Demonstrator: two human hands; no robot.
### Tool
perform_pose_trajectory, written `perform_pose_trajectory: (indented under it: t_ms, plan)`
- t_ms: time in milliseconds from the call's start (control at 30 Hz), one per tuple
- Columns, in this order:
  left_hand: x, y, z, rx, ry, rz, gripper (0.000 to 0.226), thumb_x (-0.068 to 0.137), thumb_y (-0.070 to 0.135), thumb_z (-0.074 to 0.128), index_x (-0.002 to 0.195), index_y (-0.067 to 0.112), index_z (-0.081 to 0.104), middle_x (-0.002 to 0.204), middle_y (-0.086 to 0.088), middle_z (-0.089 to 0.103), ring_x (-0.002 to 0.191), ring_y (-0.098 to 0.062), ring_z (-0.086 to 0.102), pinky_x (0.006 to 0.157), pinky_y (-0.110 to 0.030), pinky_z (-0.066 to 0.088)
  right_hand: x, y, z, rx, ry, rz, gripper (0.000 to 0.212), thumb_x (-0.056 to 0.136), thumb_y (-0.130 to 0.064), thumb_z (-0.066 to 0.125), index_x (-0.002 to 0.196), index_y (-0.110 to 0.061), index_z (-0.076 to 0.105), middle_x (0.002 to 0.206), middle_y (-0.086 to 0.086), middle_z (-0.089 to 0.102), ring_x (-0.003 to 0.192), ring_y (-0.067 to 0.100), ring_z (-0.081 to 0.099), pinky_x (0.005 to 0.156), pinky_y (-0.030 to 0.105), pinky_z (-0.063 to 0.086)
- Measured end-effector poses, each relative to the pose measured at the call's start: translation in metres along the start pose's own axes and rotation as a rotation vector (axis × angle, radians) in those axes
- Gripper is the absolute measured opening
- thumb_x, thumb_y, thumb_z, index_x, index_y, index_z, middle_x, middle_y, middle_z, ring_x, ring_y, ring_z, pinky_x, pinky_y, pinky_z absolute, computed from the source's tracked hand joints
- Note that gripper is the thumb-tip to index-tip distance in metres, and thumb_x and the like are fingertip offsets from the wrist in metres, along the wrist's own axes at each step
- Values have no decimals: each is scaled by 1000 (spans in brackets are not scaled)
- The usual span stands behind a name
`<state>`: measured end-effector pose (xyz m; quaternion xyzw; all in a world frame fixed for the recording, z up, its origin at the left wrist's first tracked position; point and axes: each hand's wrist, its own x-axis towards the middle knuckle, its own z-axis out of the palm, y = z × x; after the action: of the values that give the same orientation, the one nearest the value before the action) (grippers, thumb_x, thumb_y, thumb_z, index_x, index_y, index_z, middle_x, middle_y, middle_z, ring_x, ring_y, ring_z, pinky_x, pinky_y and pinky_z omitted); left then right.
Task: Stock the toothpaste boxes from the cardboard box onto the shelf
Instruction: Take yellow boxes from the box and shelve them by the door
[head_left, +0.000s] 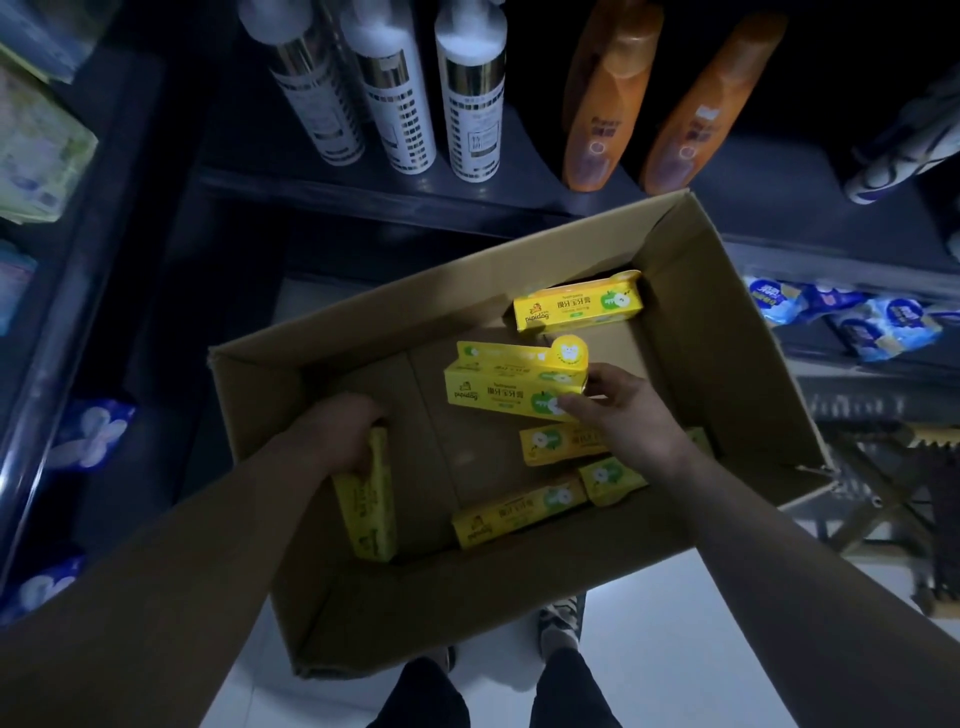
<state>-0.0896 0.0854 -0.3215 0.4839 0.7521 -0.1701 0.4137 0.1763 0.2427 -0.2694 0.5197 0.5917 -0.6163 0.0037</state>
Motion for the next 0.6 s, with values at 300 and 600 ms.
perform_pose_trajectory:
  t_ms: [300, 600]
  plan:
    - [-2, 18, 0, -366, 93, -28, 73, 64, 12, 86, 130, 20, 56, 127, -1, 58, 111, -15, 54, 85, -22, 43, 1, 4, -2, 17, 20, 1, 24, 90, -20, 64, 113, -19, 63, 112, 9, 65, 86, 6, 59, 68, 16, 46]
    - [-11, 48, 19, -347, -37, -210, 86, 65, 36, 85, 135, 11, 43, 133, -7, 51, 120, -25, 51, 91, -33, 47, 0, 12, -10, 16, 19, -5, 28, 90, -22, 63, 118, -16, 61, 112, 6, 64, 93, 5, 58, 67, 17, 43]
